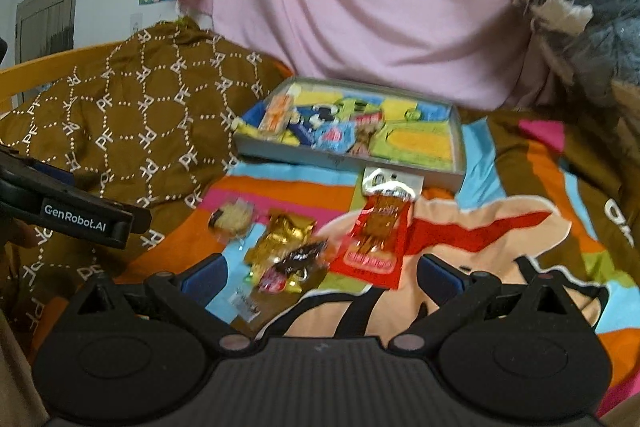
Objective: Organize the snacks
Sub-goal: 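Withdraw both open tools from the tray back over the remaining snacks, then grasp the round biscuit pack with the left tool while the right tool grasps the dark braised snack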
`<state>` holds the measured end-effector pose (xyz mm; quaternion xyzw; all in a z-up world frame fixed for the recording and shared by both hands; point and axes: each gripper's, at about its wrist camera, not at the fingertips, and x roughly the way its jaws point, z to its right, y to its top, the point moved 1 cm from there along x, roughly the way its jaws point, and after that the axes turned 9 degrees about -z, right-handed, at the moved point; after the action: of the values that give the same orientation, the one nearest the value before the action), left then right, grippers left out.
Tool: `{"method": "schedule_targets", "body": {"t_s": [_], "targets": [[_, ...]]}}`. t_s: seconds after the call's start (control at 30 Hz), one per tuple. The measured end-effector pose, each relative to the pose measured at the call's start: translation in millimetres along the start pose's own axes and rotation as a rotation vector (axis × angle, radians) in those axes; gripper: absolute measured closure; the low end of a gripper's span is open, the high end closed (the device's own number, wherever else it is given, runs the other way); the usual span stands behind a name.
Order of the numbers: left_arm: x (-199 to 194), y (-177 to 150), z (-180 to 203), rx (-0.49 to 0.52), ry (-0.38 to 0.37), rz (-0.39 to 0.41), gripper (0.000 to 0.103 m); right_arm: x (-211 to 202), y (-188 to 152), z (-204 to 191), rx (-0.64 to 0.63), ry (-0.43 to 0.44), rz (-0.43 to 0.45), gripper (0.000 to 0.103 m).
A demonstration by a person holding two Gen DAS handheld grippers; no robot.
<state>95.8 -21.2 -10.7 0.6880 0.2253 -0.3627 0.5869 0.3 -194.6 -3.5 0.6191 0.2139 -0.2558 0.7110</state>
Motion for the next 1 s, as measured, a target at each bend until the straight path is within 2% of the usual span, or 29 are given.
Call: {"method": "schedule_targets", "body": {"t_s": [0.7, 0.8, 1.0], "targets": [[9.7, 3.3, -7.6, -0.034, 0.056, -0.047, 0.001, 15.5, -0.1, -3.5, 0.0, 0.01, -0.096, 0.0], [14.3, 6.3, -7.6, -0.027, 0.057, -0.063, 0.001, 19.7, 1.4, -4.8, -0.007, 0.043, -0.123, 0.0], [28.4, 20.5, -14.3, -0.023, 0.0, -0.081, 0.001, 30.3, 9.9, -1.3, -0.017, 0.128, -0.17, 0.0]]}}
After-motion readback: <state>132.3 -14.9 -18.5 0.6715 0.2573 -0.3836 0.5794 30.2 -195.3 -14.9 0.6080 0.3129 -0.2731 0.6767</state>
